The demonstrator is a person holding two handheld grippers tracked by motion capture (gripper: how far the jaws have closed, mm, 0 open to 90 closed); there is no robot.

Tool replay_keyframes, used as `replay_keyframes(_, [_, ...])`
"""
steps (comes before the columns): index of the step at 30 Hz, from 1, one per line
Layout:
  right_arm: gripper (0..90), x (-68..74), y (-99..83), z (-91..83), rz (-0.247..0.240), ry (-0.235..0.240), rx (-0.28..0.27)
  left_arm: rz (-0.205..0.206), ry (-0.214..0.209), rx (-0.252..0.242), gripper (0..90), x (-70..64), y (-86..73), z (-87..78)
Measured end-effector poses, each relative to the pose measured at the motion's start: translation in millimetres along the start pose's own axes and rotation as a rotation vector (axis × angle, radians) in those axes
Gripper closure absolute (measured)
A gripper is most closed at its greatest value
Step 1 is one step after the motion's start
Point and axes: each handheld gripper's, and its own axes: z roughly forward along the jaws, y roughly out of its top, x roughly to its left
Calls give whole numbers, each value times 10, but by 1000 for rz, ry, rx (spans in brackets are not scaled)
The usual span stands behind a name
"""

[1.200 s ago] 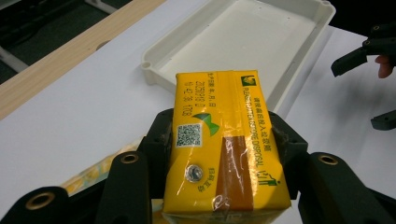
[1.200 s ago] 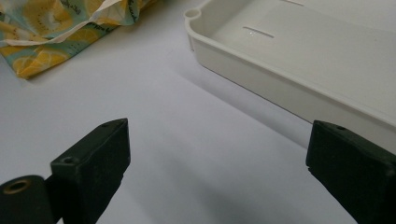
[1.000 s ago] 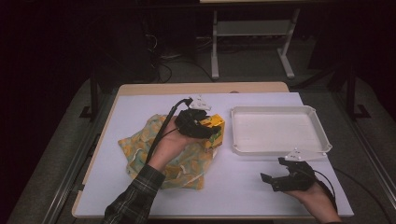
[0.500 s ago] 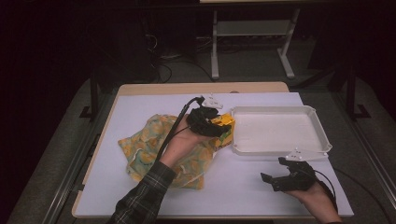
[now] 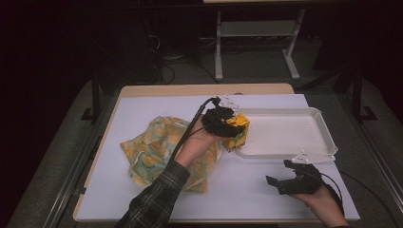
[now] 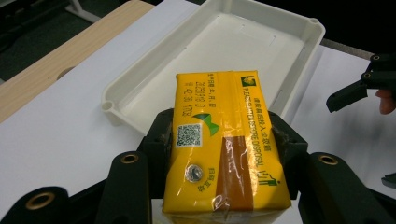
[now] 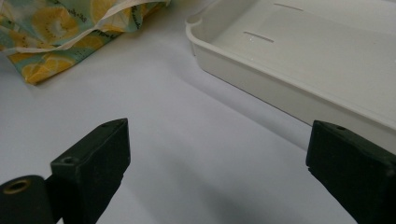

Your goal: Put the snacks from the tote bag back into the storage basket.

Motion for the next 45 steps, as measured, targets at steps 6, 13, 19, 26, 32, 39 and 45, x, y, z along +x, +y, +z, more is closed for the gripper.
replay_keyframes(6, [62,-2,-1,-2,3,1,0,13,8,0,517,-45,52,108])
replay_keyframes(13, [62,-2,-1,-7,7,4,0,33,18,-5,517,-85,110,219])
replay_keyframes(19, [62,0,0,-10,11,6,-1,28,19,-10,517,-132,169,331])
replay_keyframes(26, [62,-6,-1,-14,14,9,-7,36,19,-11,517,-164,228,463])
replay_keyframes(32, [62,-13,-3,-21,18,11,-11,37,15,1,517,-185,229,600])
replay_keyframes(39, [63,-20,-6,-21,19,12,-19,21,13,14,517,-195,200,728])
replay_keyframes(45, [63,-26,-6,-21,14,11,-21,20,13,26,517,-182,186,772])
